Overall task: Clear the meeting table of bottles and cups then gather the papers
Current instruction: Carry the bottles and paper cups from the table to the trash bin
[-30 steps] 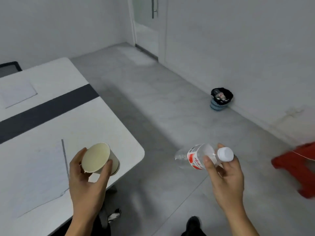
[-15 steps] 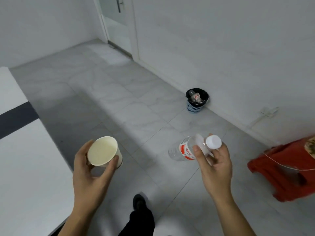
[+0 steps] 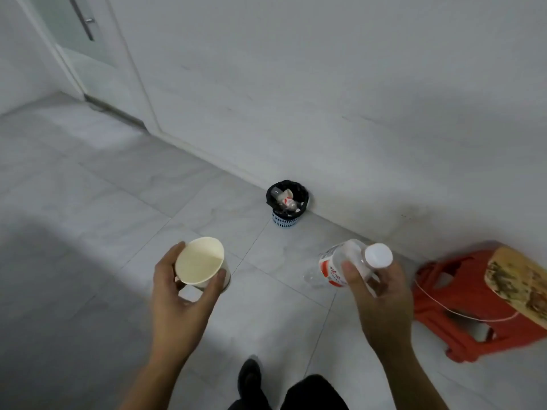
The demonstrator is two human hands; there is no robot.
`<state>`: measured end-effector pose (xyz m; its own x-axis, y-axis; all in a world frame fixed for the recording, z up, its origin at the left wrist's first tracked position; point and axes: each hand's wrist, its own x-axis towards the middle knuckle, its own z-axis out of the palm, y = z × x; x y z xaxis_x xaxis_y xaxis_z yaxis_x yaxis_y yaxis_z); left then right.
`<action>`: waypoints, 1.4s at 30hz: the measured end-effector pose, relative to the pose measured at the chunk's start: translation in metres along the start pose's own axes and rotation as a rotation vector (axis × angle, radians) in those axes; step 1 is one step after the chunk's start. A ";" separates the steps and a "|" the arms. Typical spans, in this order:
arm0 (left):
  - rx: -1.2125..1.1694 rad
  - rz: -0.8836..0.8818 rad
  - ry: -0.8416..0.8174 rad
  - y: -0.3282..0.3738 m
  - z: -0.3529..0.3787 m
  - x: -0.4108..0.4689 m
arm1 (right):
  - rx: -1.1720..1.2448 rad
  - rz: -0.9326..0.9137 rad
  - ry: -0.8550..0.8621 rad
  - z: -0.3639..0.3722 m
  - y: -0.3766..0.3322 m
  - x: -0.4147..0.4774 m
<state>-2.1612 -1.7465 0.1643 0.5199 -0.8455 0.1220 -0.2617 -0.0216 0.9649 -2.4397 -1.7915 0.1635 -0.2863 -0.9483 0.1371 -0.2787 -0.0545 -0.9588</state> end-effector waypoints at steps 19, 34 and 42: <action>0.225 -0.181 -0.200 -0.049 0.334 0.312 | 0.034 0.260 0.001 0.091 0.141 0.423; 0.351 -0.476 -0.275 -0.380 0.535 0.454 | -0.088 0.442 -0.088 0.268 0.406 0.570; 0.485 -0.660 -0.287 -0.571 0.611 0.494 | -0.086 0.542 0.040 0.349 0.550 0.606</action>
<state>-2.2515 -2.4776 -0.4684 0.4791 -0.6808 -0.5541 -0.3307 -0.7247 0.6045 -2.4465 -2.5046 -0.3671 -0.4440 -0.8206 -0.3598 -0.1546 0.4657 -0.8713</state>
